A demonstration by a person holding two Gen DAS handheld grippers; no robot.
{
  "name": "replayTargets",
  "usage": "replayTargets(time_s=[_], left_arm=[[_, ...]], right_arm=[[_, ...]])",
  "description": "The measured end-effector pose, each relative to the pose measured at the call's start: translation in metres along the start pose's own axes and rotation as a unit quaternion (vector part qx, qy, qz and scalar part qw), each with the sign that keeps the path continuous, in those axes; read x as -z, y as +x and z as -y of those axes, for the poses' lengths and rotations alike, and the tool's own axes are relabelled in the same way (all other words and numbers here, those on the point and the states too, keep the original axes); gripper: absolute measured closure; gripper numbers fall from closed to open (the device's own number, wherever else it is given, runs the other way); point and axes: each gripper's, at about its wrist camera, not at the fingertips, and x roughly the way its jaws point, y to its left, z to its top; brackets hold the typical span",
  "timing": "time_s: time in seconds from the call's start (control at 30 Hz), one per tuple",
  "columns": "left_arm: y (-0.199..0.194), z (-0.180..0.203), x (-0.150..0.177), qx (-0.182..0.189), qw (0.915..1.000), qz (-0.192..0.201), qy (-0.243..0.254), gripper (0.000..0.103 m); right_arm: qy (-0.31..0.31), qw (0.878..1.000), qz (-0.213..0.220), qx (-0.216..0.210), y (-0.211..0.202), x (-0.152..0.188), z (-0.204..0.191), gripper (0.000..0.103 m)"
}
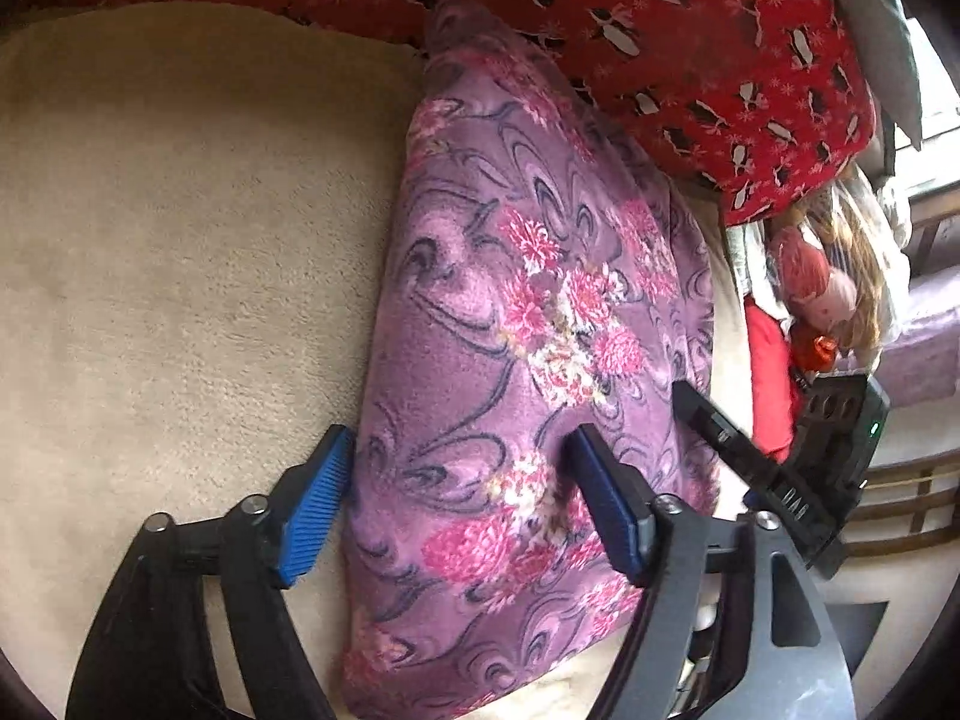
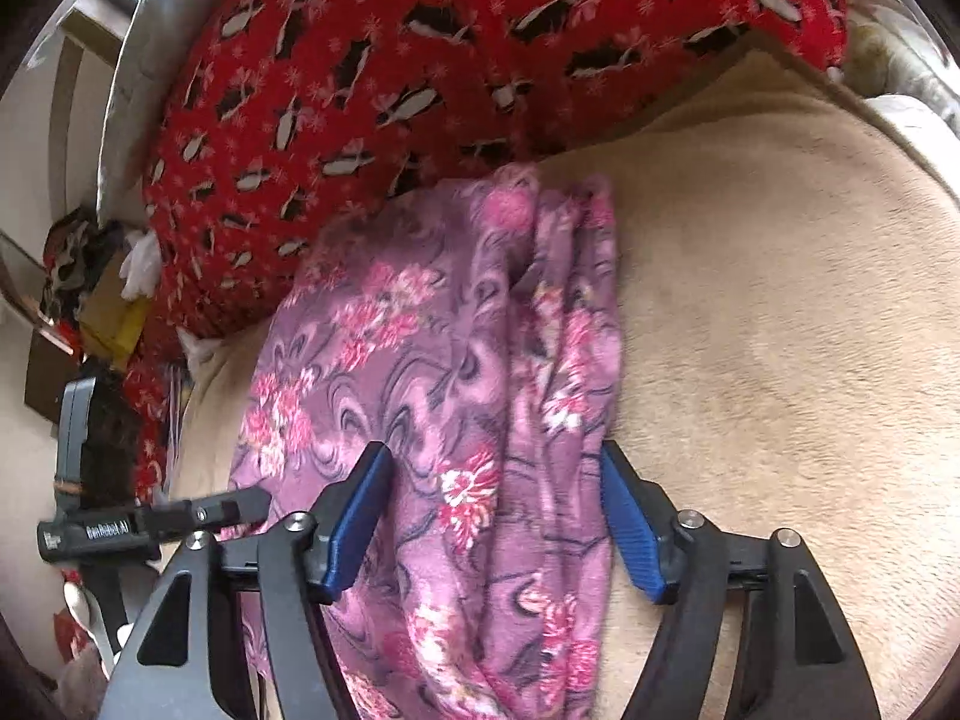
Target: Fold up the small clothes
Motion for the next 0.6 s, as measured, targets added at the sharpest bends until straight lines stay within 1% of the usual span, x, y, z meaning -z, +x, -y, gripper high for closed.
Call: replayTargets(time_s=[0.03, 0.1, 0.17, 0.2, 0.23, 0.27, 0.3, 0.33, 0.37, 0.47, 0.6], left_arm=[[-0.001, -0.002, 0.001, 0.001, 1.0000, 0.001, -0.002, 0.022], [0.001, 0.003, 0.001, -0.007, 1.0000, 0.003, -0.003, 0.022], [0.001, 0.008, 0.001, -0.014, 0.9999, 0.006, -0.003, 0.023], [0.000, 0.009, 0.002, -0.015, 0.9998, 0.008, -0.005, 0.025], [-0.002, 0.011, 0.003, -0.017, 0.9998, 0.011, -0.005, 0.036], [-0.005, 0.014, 0.004, -0.030, 0.9994, 0.019, 0.002, 0.051], [-0.007, 0.015, 0.005, -0.040, 0.9989, 0.022, 0.009, 0.059], [-0.009, 0.018, 0.007, -0.048, 0.9983, 0.027, 0.019, 0.069], [-0.013, 0.021, 0.009, -0.053, 0.9976, 0.035, 0.028, 0.075], [-0.024, 0.033, 0.015, -0.069, 0.9947, 0.059, 0.049, 0.079], [-0.040, 0.043, 0.026, -0.081, 0.9916, 0.077, 0.065, 0.079]], right_arm=[[-0.007, 1.000, 0.002, 0.000, 0.002, 0.001, -0.001, 0.026], [-0.022, 1.000, 0.006, 0.002, 0.006, 0.004, -0.005, 0.024], [-0.044, 0.999, 0.014, 0.014, 0.006, 0.004, -0.012, 0.030], [-0.055, 0.998, 0.018, 0.013, 0.005, 0.004, -0.014, 0.045], [-0.064, 0.998, 0.023, 0.012, 0.004, 0.005, -0.017, 0.056], [-0.069, 0.997, 0.029, 0.013, 0.002, 0.005, -0.019, 0.061], [-0.075, 0.996, 0.035, 0.015, -0.001, 0.006, -0.022, 0.069], [-0.080, 0.996, 0.040, 0.017, -0.003, 0.006, -0.023, 0.075], [-0.084, 0.995, 0.045, 0.020, -0.007, 0.006, -0.025, 0.076], [-0.096, 0.993, 0.055, 0.032, -0.014, 0.007, -0.034, 0.078], [-0.117, 0.989, 0.071, 0.050, -0.029, 0.010, -0.056, 0.079]])
